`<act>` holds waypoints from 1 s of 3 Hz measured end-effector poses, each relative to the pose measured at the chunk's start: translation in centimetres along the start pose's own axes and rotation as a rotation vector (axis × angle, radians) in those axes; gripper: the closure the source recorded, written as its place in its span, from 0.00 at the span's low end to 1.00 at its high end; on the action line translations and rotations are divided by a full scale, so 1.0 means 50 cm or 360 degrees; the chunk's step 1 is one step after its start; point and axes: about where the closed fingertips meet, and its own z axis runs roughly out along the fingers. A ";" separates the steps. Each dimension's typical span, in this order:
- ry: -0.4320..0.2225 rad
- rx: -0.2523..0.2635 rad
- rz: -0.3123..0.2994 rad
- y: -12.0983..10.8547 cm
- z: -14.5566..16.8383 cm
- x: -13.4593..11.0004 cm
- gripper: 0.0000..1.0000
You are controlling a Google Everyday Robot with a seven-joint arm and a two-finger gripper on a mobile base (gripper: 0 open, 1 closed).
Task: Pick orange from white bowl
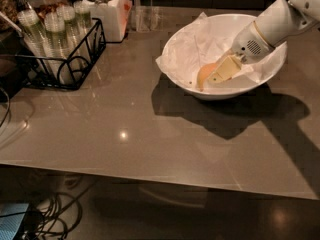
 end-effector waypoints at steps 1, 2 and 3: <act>-0.0176 -0.0097 -0.0052 0.028 -0.054 -0.017 1.00; -0.0481 -0.0219 -0.0114 0.078 -0.186 -0.013 1.00; -0.0719 -0.0275 -0.0086 0.130 -0.301 0.010 1.00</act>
Offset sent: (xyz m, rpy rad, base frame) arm -0.1071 -0.0765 0.1755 0.6218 -0.1472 0.1712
